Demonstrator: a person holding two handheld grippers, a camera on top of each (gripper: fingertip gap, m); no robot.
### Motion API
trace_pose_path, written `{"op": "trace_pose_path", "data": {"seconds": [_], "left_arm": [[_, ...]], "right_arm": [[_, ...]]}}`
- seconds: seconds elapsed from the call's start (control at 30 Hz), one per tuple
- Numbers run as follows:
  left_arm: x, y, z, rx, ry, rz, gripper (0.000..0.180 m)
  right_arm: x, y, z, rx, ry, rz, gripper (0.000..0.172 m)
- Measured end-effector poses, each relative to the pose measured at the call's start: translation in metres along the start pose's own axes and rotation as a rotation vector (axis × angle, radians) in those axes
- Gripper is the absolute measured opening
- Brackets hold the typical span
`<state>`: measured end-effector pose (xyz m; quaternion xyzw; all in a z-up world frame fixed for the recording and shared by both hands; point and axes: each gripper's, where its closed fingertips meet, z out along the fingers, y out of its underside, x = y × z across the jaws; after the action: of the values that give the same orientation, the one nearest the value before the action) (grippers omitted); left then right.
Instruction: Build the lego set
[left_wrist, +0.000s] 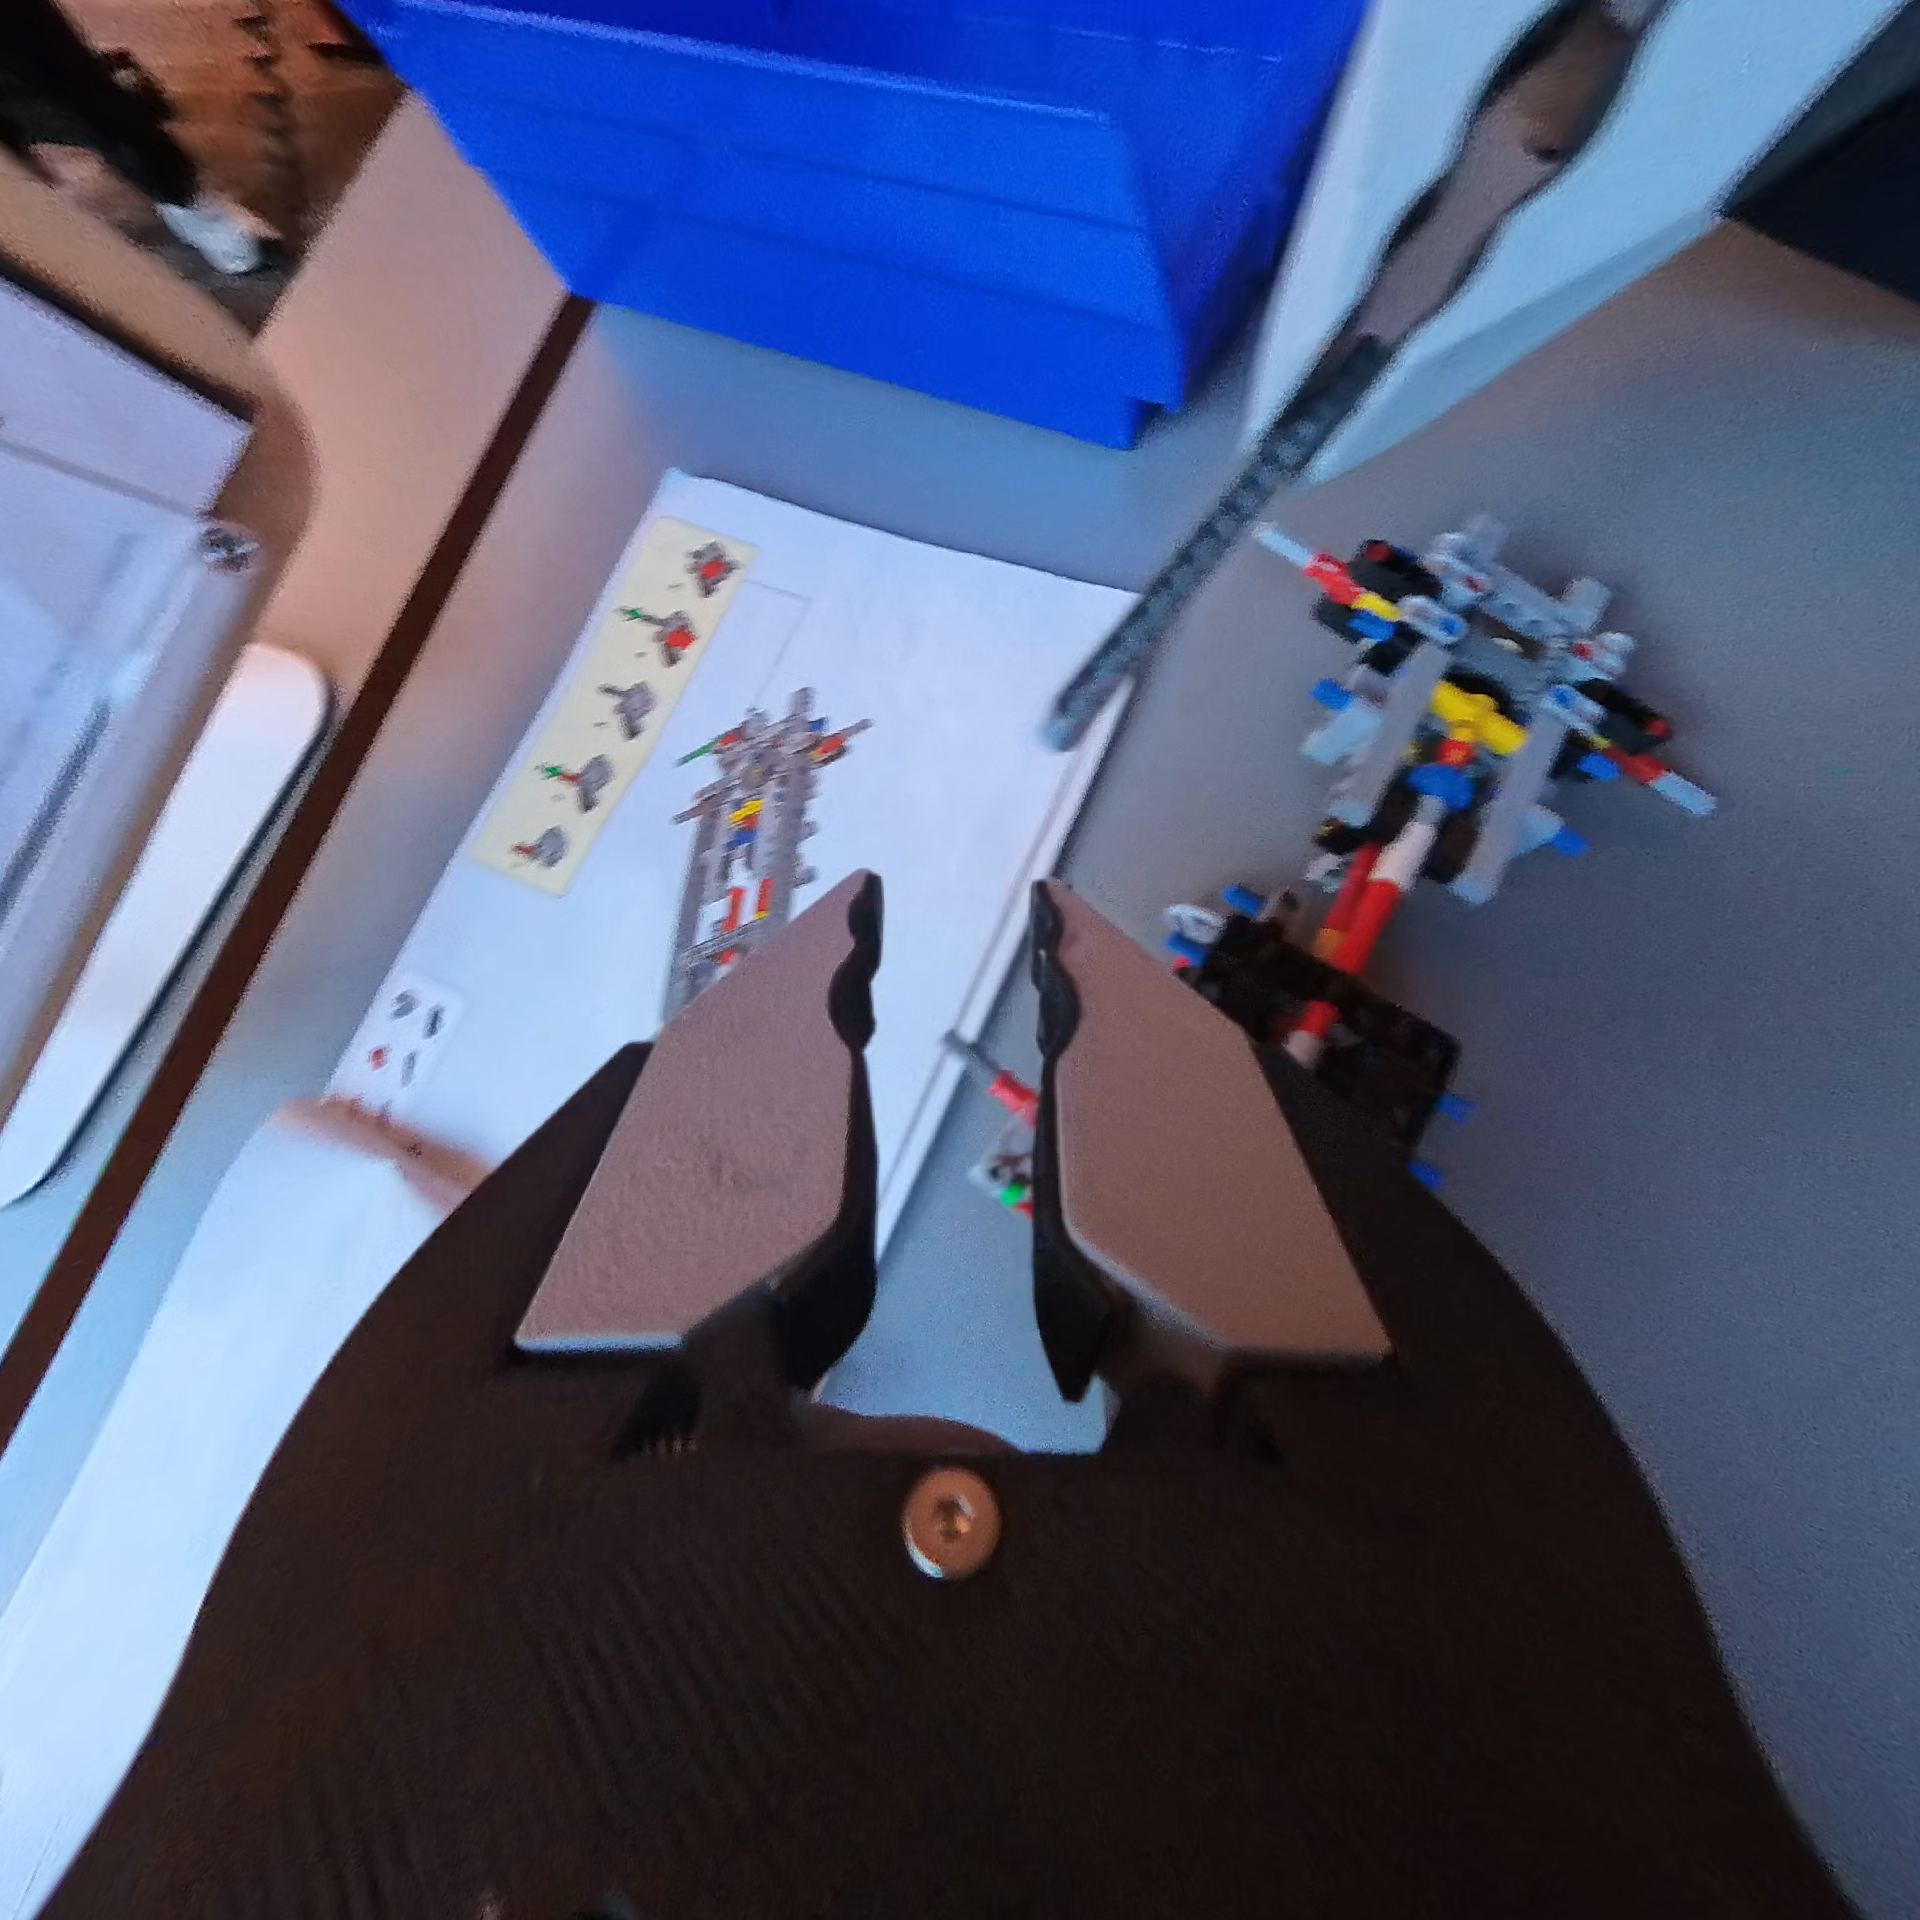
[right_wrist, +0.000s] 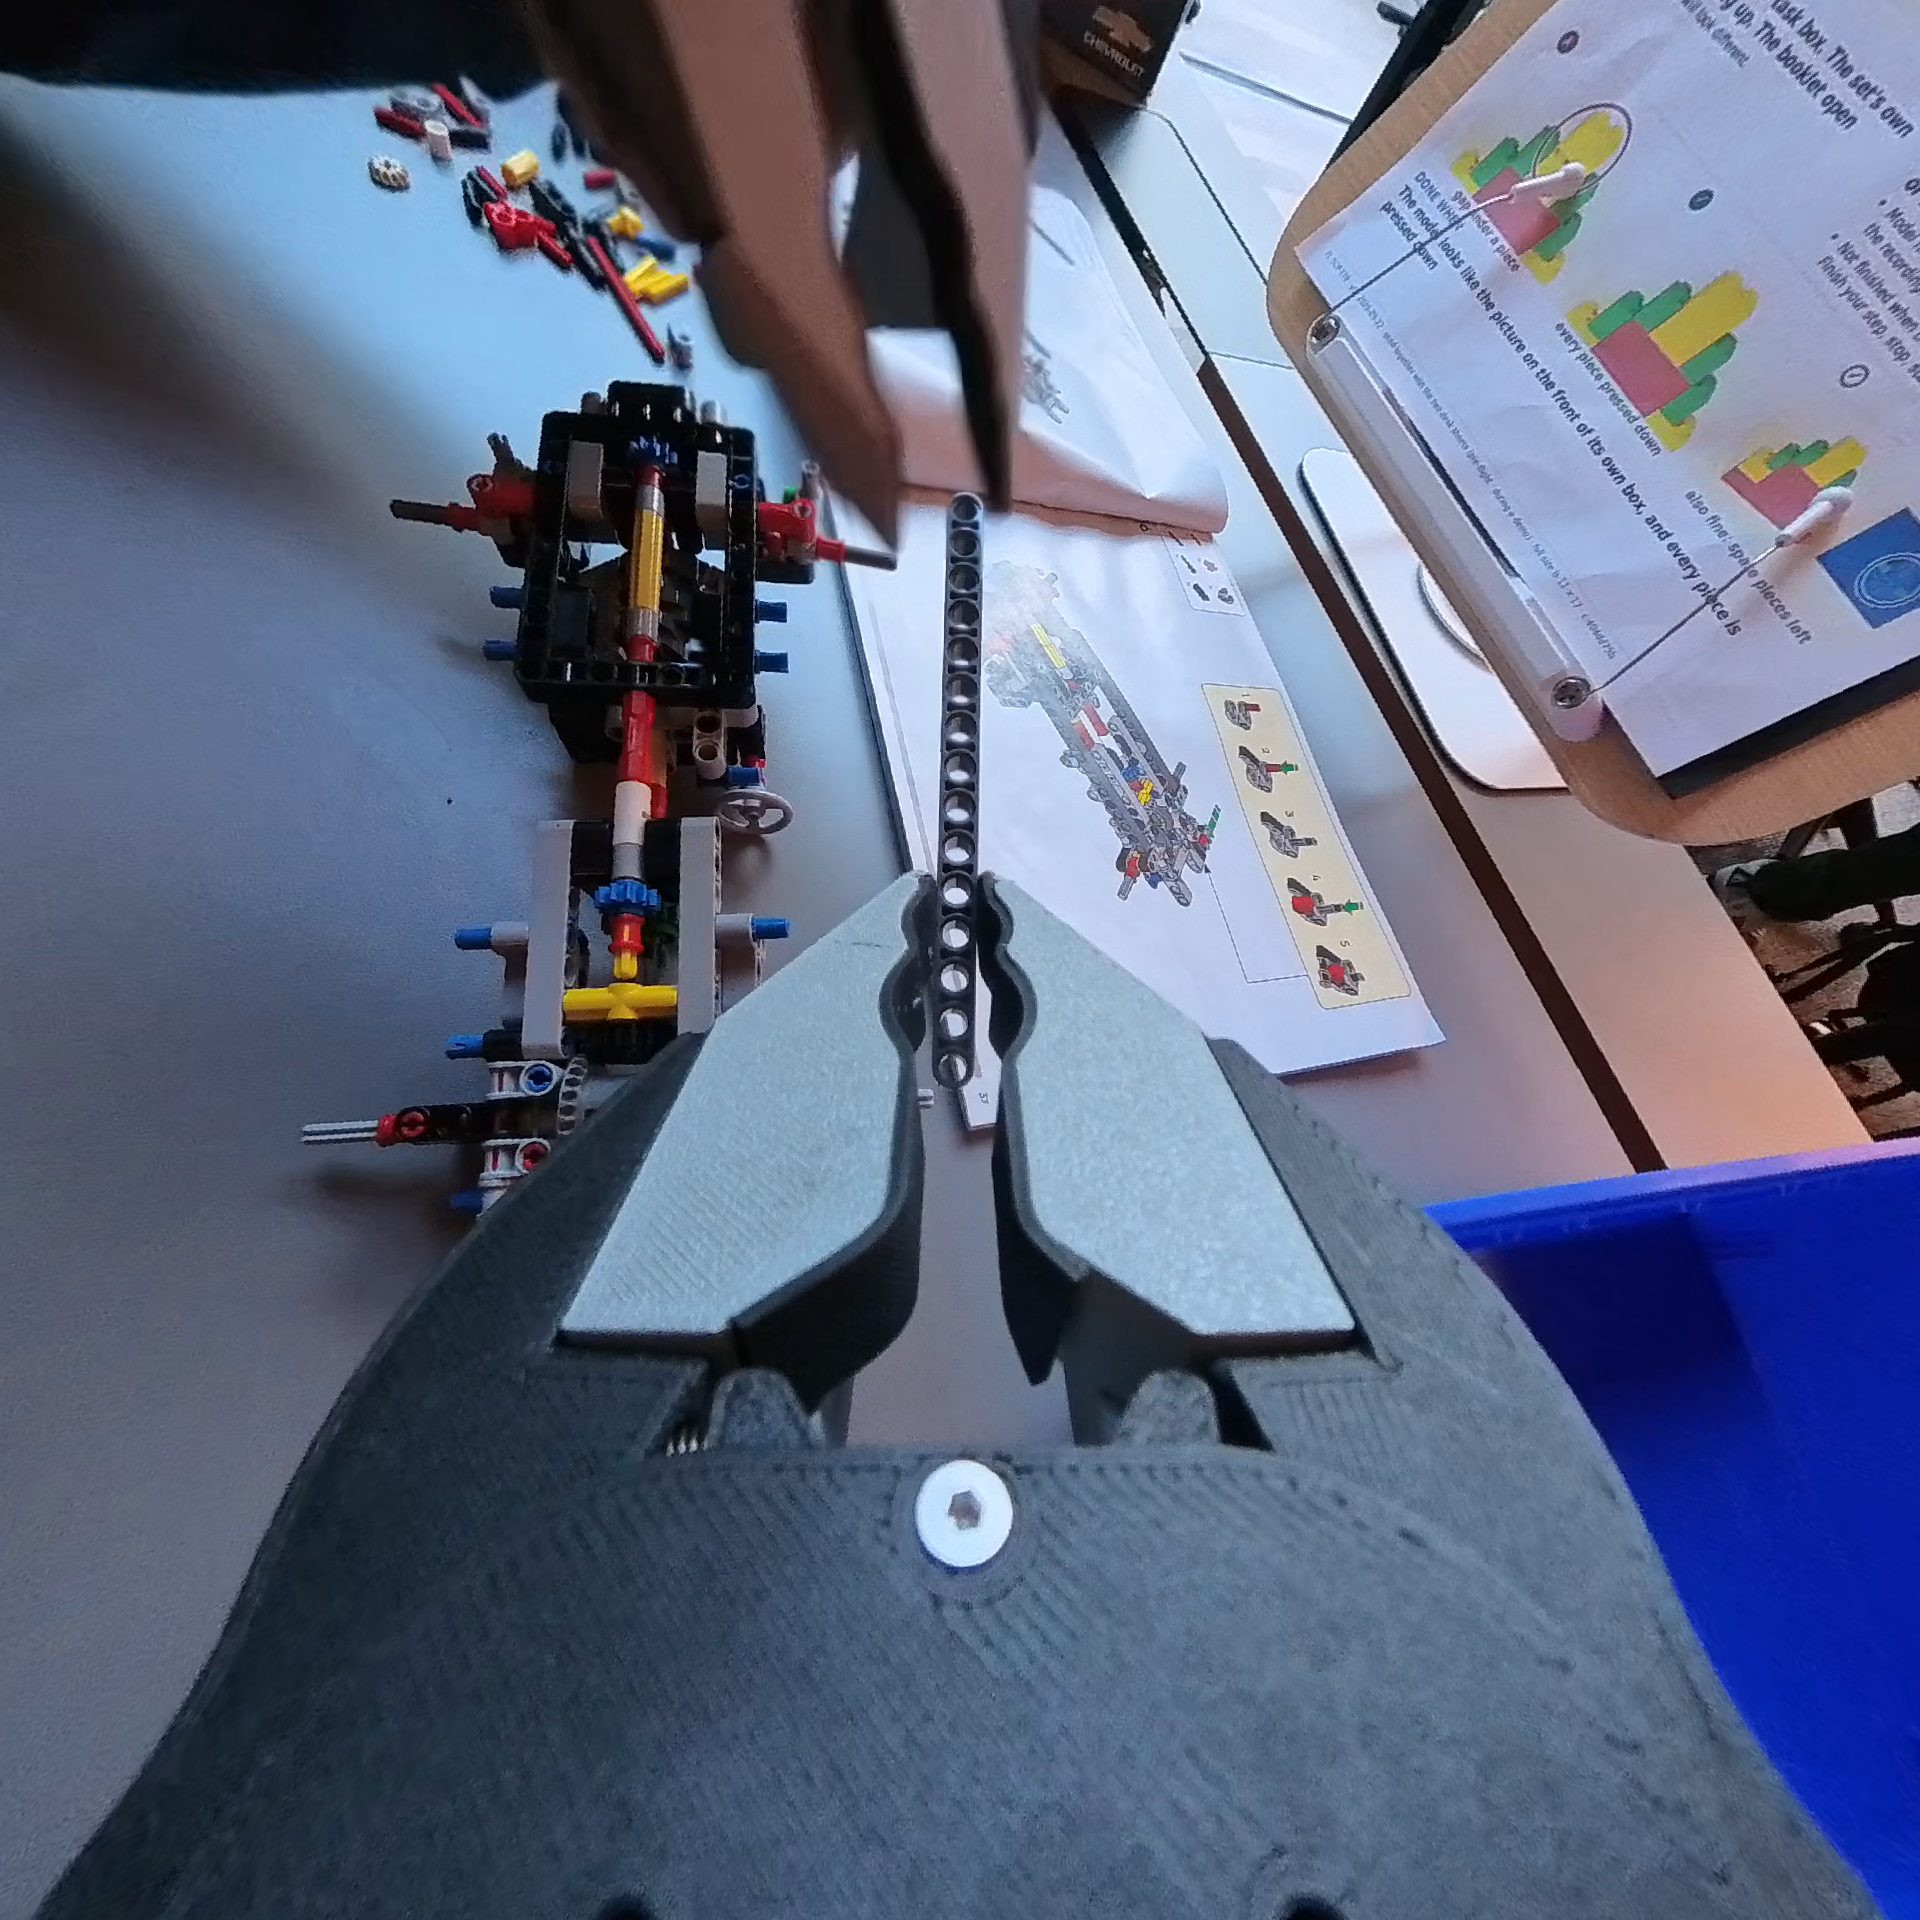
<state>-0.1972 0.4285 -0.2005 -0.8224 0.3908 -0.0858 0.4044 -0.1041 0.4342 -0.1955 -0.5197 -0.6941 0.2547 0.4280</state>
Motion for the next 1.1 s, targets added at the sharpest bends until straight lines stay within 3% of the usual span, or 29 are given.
{"op": "trace_pose_path", "data": {"seconds": [0.1, 0.3, 0.5, 0.6, 1.1], "left_arm": [[-0.009, -0.002, -0.009, 0.042, 0.030, -0.054, 0.029], [0.017, -0.011, -0.002, 0.084, 0.182, -0.053, 0.031], [0.035, -0.013, 0.006, 0.097, 0.251, -0.024, 0.025], [0.042, -0.016, 0.005, 0.118, 0.289, -0.011, 0.011], [0.045, -0.004, 0.012, 0.085, 0.280, 0.137, 0.005]], "right_arm": [[0.000, 0.000, -0.002, 0.005, -0.009, 0.006, 0.004], [-0.008, 0.002, -0.001, 0.015, -0.069, 0.035, 0.004], [-0.019, -0.001, 0.007, 0.025, -0.128, 0.040, 0.004], [-0.024, 0.002, 0.012, -0.003, -0.132, 0.022, 0.004], [-0.014, 0.011, 0.006, -0.017, -0.120, 0.066, 0.011]]}}
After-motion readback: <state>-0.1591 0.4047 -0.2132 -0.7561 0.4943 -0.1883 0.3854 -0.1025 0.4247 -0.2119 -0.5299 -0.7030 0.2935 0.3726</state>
